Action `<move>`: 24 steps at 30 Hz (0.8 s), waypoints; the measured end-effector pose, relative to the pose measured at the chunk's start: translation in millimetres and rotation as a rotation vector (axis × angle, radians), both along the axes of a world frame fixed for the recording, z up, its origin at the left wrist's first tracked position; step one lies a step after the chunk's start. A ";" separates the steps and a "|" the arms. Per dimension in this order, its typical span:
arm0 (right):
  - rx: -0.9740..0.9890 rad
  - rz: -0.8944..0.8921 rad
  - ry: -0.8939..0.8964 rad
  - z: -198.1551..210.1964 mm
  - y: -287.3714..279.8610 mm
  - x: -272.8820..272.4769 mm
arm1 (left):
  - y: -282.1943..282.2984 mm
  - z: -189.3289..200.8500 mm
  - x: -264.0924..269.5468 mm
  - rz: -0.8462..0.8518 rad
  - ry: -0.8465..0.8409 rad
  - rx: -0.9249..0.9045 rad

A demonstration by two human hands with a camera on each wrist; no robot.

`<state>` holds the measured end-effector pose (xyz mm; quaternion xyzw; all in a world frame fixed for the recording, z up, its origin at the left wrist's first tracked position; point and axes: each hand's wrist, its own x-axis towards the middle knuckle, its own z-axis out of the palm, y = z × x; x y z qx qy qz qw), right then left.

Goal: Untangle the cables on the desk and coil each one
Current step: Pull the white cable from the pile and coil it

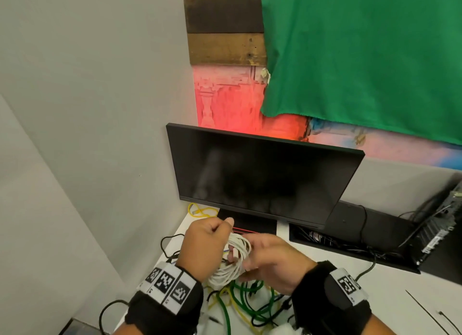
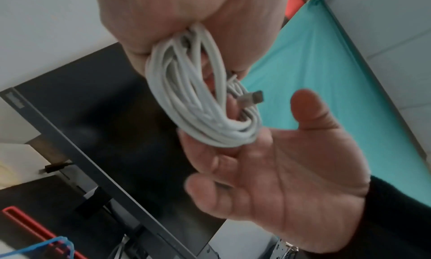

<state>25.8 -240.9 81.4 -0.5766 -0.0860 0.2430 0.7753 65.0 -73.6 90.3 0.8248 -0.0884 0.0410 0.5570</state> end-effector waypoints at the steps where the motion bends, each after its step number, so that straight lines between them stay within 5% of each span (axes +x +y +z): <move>1: -0.034 0.002 -0.028 -2.7 3.7 0.1 | -2.8 -2.0 1.1 0.025 0.006 0.000; 5: -0.327 -0.157 -0.245 -11.6 11.9 0.9 | -8.0 -7.4 3.1 0.014 0.078 -0.033; 11: -0.884 -0.352 -0.573 -5.7 13.9 -8.3 | -2.6 -12.4 6.0 -0.050 0.431 -0.162; 15: -1.317 -0.423 -0.729 -4.6 22.1 -10.2 | 0.1 -13.5 10.2 -0.096 0.461 -0.082; 17: -1.312 -0.407 -0.722 -7.1 24.3 -8.7 | 0.0 -14.0 10.4 -0.108 0.402 0.001; 24: -0.699 -0.502 -0.445 -11.7 21.6 2.9 | -11.0 -8.6 -2.7 -0.011 -0.014 0.122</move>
